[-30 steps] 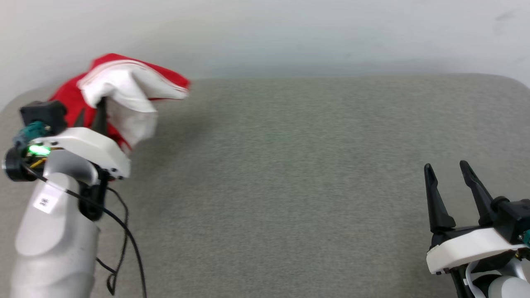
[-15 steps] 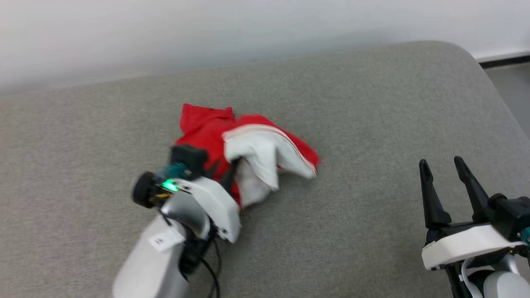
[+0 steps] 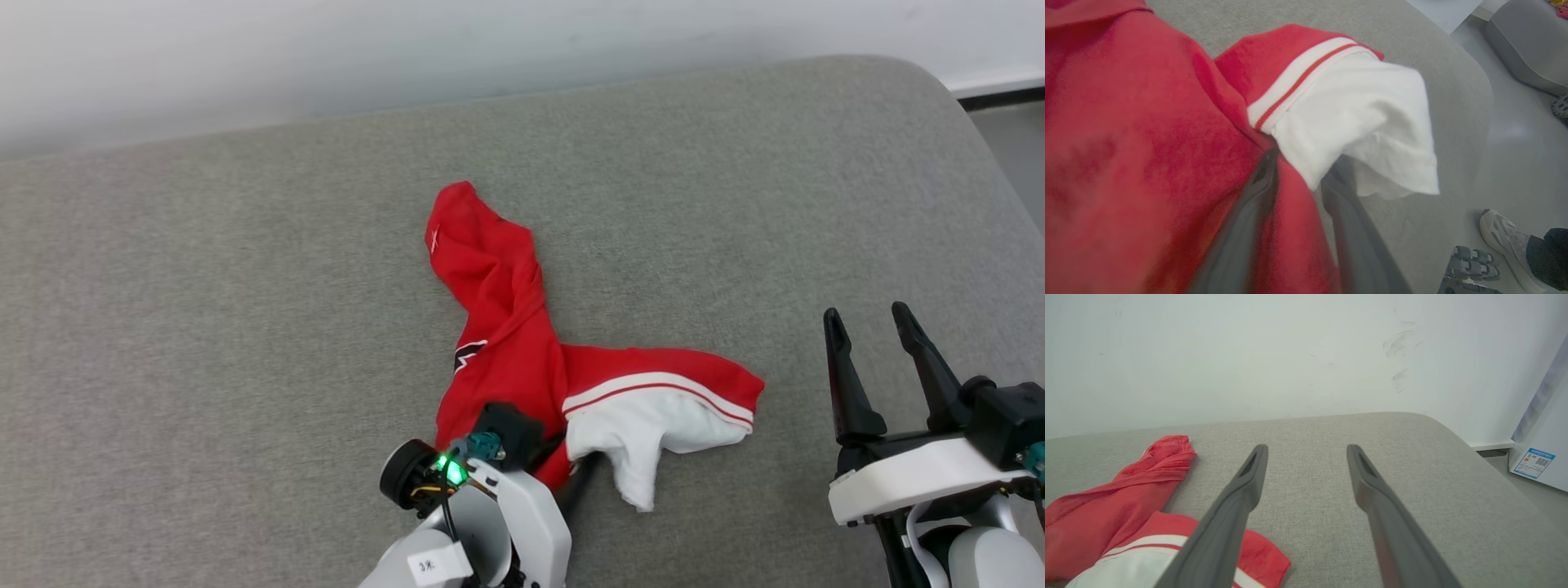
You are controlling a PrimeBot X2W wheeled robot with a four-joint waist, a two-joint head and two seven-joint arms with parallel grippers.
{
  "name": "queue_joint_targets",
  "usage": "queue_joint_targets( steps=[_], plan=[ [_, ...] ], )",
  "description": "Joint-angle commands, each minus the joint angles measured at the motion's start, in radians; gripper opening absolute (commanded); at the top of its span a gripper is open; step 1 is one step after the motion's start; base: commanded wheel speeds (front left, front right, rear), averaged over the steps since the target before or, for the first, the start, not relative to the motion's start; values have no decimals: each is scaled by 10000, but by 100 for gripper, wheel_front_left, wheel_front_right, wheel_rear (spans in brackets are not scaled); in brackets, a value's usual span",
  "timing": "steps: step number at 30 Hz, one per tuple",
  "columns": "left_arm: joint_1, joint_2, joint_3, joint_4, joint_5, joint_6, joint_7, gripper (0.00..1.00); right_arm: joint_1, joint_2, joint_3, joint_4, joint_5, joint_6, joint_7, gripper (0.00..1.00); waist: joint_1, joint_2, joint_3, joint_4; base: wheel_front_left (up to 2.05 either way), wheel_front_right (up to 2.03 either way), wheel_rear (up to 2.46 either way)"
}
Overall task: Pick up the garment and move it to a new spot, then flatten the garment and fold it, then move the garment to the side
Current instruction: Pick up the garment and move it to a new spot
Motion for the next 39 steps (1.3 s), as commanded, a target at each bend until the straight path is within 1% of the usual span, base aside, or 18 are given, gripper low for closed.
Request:
queue_joint_targets(
  steps=[1,3,5,9,13,20,24,29,34,39],
  plan=[
    [-18,-29,-111,-86,42,-18,-239,100,-100,19,-67,10,-73,-7,-33,100,-1,0,-201,218,0,0,0],
    [-86,-15,-126,-173,162,15,-624,100,14,20,-106,-19,-108,-7,29,100,-1,0,-389,409,0,0,0],
    [-58,-31,-150,-184,204,59,-741,100,81,20,-122,-44,-162,-7,69,100,-1,0,-496,524,0,0,0],
    [8,-51,-30,-471,386,340,-1486,100,284,19,-124,-187,-318,-7,271,100,-1,0,-864,948,0,0,0],
    [212,30,324,-795,433,775,-2214,100,405,19,-106,-273,-391,-7,454,100,-1,0,-1173,1328,0,0,0],
    [521,384,1289,-1121,414,1659,-3320,100,778,19,-63,-488,-380,-7,768,100,-1,0,-1590,1789,0,0,0],
    [685,740,1830,-1143,415,2050,-3646,100,957,19,-69,-533,-291,-7,824,100,-1,0,-1718,1926,0,0,0],
    [1039,1193,2546,-1061,227,2385,-3900,100,1177,18,-77,-480,-252,-7,890,100,-1,0,-1995,1944,0,0,0],
    [1440,1555,3047,-1177,-4,2546,-3974,100,1437,18,-266,-555,-167,-7,960,100,-1,0,-2183,1970,0,0,0],
    [1880,1783,3238,-1456,-146,2715,-3847,100,1692,18,-306,-607,-185,-7,1029,100,-1,0,-2314,1920,0,0,0]
  ],
)
